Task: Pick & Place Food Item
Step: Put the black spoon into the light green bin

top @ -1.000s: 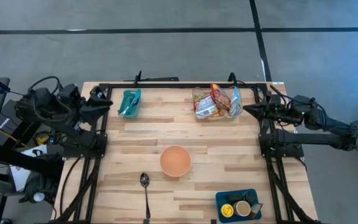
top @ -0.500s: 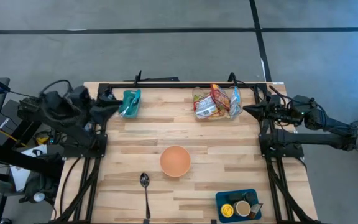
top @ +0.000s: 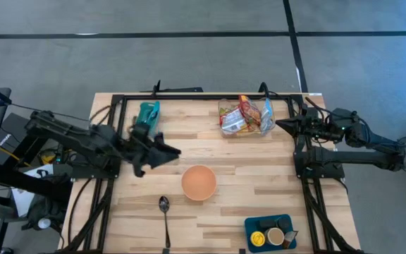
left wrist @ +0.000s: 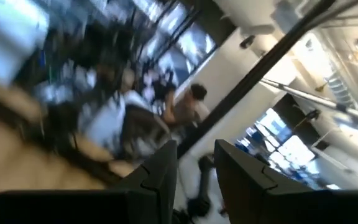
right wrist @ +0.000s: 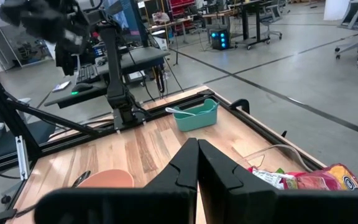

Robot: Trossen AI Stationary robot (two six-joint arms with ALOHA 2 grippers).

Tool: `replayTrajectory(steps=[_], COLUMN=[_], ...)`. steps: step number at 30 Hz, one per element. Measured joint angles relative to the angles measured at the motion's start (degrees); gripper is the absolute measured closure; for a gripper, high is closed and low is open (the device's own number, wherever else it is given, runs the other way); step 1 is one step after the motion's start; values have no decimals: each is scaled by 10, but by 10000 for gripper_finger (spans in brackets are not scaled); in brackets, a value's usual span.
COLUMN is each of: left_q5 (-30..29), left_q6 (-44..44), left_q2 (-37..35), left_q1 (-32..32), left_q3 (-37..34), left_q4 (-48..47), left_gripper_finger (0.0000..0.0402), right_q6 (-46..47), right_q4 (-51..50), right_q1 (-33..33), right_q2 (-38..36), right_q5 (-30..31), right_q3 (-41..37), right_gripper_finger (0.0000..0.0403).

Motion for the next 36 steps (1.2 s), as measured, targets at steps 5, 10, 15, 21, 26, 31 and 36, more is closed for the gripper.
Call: replayTrajectory(steps=[5,10,15,21,26,31,36], left_q5=[58,75,74,74,92,131,151], left_q6=[-167,-321,-472,-641,-750,-844,-903], left_q2=[36,68,88,112,136,164,199], left_q1=[-2,-26,-58,-95,-127,-153,-166], left_q3=[0,0,0,0,0,0,0], left_q4=[-42,-104,-184,-297,-423,-534,-554], left_gripper_finger=[298,298,298,298,298,298,298], right_q6=[0,0,0,0,0,0,0], right_q4=[-4,-18,-26,-27,-35,-35,-35], right_q1=[0,0,0,0,0,0,0], right_q2=[0,0,0,0,0,0,0], right_q5=[0,0,0,0,0,0,0], right_q3=[0,0,0,0,0,0,0], right_gripper_finger=[403,403,403,403,403,403,403])
